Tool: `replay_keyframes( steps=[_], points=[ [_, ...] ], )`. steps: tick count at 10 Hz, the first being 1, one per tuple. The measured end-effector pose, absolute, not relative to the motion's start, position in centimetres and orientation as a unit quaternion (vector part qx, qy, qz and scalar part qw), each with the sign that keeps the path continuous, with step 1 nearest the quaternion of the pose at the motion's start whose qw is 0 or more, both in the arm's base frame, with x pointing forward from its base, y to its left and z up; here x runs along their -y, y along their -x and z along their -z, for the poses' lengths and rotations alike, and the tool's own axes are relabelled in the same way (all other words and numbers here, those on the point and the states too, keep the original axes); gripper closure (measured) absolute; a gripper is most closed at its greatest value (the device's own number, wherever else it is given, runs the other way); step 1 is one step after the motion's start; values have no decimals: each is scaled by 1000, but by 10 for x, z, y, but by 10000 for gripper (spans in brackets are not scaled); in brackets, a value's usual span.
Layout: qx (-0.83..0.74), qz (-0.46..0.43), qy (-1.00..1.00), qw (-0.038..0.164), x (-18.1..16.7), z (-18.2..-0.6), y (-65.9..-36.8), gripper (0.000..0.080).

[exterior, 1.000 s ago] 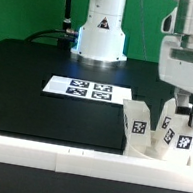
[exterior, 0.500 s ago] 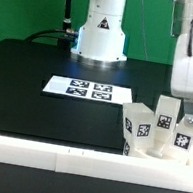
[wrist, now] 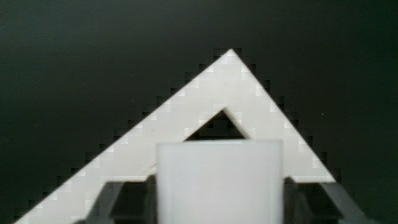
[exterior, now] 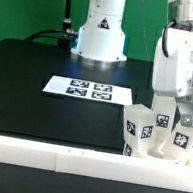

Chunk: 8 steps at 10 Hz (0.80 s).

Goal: Assemble stool

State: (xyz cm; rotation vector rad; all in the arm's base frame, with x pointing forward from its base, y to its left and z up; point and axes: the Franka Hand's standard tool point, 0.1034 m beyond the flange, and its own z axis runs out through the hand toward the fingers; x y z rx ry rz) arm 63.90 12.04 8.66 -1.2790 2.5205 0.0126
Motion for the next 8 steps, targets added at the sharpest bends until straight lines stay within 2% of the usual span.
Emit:
replay_keyframes(
  steps=[1,2,3,4,5,8],
  points=[
    [-874,-3,458,159,-116,-92,-640,459],
    [-872,-3,461,163,-116,-99,-640,241],
    [-867,-3,468,169,-116,-108,-640,241],
    [-861,-3,476,179,-115,-125,-643,167],
    [-857,-1,481,186,-113,-136,-643,155],
    [-857,-1,482,180,-113,-128,-640,150]
  ],
)
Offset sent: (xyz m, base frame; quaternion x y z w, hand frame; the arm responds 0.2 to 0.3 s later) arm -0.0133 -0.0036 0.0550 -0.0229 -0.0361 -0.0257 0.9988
